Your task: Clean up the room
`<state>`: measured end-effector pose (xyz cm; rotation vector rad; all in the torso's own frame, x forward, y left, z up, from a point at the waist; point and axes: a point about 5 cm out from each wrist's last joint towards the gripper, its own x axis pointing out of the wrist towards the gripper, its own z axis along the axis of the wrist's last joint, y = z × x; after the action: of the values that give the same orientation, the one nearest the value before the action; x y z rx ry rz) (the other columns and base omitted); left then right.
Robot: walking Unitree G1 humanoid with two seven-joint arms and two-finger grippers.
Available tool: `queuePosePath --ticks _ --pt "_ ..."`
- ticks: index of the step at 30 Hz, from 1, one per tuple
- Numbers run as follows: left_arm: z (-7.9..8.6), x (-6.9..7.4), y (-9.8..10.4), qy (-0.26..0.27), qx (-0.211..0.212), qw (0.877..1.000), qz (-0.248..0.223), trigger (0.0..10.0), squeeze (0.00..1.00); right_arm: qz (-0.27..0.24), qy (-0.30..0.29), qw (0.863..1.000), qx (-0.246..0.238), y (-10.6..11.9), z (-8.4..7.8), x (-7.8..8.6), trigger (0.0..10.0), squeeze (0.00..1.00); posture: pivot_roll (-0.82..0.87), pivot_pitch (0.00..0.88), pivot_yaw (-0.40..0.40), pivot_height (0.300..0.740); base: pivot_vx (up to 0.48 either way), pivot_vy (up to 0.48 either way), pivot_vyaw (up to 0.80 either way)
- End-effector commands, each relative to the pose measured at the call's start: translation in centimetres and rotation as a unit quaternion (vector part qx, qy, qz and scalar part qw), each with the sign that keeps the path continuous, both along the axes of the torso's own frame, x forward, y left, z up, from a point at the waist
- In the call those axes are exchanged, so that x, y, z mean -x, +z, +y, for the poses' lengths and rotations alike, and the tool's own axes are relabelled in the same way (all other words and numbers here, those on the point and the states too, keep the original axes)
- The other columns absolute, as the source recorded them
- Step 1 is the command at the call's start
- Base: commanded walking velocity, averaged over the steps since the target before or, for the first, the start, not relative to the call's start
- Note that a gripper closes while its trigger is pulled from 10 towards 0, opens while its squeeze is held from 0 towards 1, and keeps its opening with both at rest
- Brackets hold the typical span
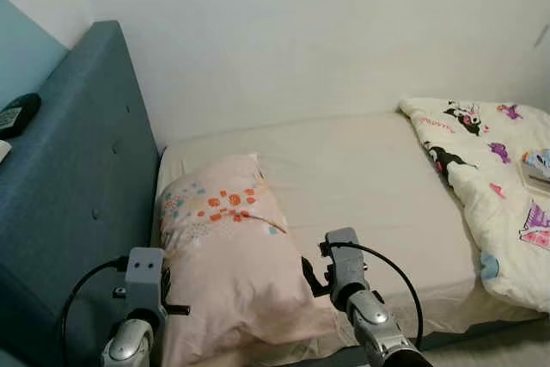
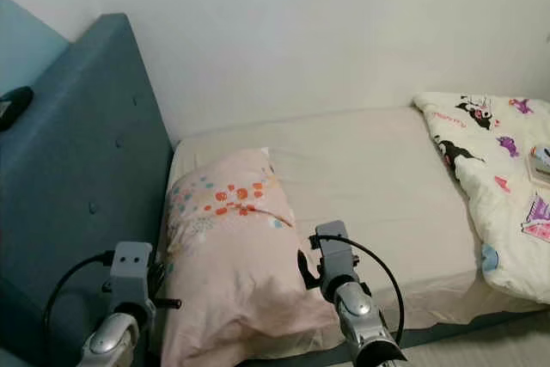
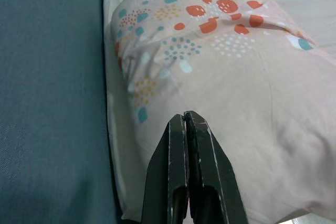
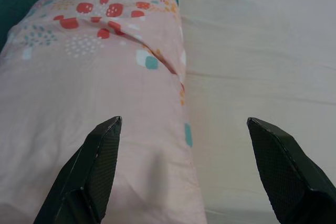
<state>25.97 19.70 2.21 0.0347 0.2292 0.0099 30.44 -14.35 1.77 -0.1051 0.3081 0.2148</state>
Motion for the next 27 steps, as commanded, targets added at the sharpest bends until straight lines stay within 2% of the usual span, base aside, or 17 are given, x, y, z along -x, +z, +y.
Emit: queuePosePath --ticks 1,13,27 --pt "0.24 0.25 0.05 0.003 -0.003 1.000 -0.003 10.0 0.00 0.008 -0.001 1.000 -0.001 -0.11 0.13 -0.03 10.0 0.00 0.03 0.040 0.008 0.675 0.000 0.000 0.00" --pt "0.15 -0.01 0.15 -0.003 -0.005 1.000 -0.003 10.0 0.00 0.008 -0.004 1.000 -0.002 -0.26 0.05 0.16 10.0 0.00 0.03 0.030 0.016 0.675 0.000 0.000 0.00" --pt "-0.21 -0.07 0.24 -0.014 -0.003 1.000 -0.005 10.0 0.00 0.009 -0.004 1.000 -0.009 -0.36 -0.03 0.31 10.0 0.00 0.02 0.034 0.016 0.621 0.000 0.000 0.00"
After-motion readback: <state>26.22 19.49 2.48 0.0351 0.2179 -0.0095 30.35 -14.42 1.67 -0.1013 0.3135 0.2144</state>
